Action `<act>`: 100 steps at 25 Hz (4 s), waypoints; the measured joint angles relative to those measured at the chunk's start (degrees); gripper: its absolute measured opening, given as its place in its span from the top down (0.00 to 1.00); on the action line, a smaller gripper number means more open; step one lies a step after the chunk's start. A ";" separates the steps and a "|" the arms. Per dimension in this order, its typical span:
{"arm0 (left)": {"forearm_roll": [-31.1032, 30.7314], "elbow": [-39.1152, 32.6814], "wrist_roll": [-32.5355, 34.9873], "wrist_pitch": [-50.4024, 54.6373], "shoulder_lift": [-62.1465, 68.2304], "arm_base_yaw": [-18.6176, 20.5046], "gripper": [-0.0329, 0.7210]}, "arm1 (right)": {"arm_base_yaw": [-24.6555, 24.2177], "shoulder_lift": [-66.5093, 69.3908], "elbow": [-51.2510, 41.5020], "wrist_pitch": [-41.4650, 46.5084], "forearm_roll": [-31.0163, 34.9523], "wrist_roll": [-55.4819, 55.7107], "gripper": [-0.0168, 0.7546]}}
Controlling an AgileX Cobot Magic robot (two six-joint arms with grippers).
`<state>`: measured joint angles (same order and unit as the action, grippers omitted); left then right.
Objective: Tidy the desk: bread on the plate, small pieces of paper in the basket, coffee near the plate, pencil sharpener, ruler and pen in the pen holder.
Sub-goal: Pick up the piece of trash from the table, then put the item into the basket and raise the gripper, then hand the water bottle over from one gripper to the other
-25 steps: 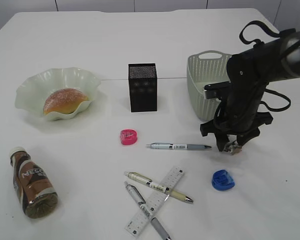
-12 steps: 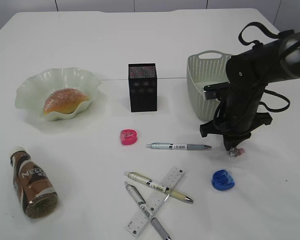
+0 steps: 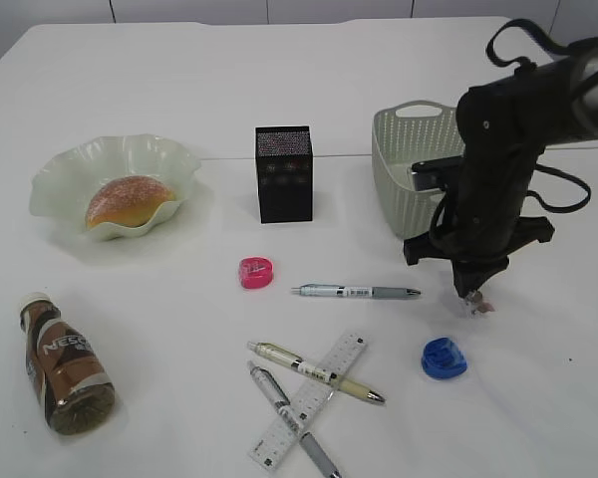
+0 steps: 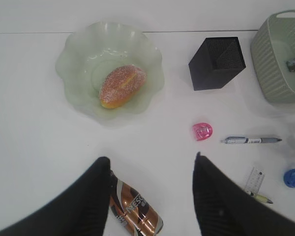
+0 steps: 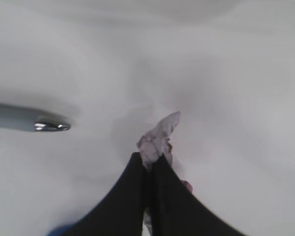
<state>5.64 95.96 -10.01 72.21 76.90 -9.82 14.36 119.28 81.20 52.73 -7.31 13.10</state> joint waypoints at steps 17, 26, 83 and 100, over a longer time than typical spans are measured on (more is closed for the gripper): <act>0.02 0.00 0.00 0.00 0.00 0.00 0.44 | -1.08 -9.80 14.25 1.76 5.58 -3.47 0.99; 0.24 0.00 0.00 0.00 0.00 0.00 0.45 | -5.52 -0.07 33.06 4.92 5.65 -3.47 0.99; -0.36 -27.07 -33.23 -8.41 24.49 0.00 0.39 | -5.52 -2.61 37.94 18.46 23.92 -6.75 0.34; 0.01 -27.07 -33.23 -12.47 31.67 0.00 0.39 | -5.52 -3.37 37.94 18.56 24.06 -7.33 0.34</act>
<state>5.65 68.89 -43.24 59.73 108.57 -9.82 8.84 115.91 119.13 71.29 16.75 5.77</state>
